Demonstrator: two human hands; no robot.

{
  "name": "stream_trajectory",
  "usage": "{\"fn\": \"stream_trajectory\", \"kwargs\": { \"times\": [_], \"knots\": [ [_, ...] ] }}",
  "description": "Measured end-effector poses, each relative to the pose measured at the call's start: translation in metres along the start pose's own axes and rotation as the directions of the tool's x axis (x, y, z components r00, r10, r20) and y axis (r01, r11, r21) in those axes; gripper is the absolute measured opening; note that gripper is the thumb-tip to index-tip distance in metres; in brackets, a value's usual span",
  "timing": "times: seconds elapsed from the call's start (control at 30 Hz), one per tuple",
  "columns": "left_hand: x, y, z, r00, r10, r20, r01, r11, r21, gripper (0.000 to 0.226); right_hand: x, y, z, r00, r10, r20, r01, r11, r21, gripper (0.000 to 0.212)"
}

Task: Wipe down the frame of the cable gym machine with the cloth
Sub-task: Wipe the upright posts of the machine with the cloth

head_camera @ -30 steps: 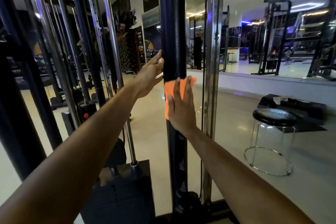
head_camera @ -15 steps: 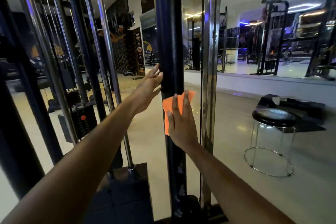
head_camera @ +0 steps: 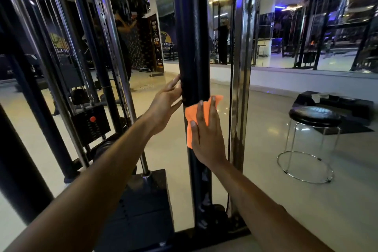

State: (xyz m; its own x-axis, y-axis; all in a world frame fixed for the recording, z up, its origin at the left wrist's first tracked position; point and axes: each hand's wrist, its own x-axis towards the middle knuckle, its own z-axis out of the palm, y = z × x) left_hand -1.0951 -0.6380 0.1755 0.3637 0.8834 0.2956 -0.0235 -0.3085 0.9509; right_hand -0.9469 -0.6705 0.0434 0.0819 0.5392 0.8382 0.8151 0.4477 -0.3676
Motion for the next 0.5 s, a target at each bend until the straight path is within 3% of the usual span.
{"fn": "stream_trajectory", "kwargs": {
  "times": [0.23,0.5],
  "knots": [
    [-0.001,-0.004,0.0,0.999,0.045,-0.03,-0.046,0.999,-0.021,0.05,0.051,-0.02,-0.002,0.992,0.046,-0.12,-0.042,0.998,0.036,0.066],
    [-0.003,-0.031,0.002,0.999,0.031,-0.026,-0.031,0.999,0.011,0.045,-0.047,0.021,0.024,0.999,0.014,0.037,-0.012,0.998,-0.059,0.068]
  ]
}}
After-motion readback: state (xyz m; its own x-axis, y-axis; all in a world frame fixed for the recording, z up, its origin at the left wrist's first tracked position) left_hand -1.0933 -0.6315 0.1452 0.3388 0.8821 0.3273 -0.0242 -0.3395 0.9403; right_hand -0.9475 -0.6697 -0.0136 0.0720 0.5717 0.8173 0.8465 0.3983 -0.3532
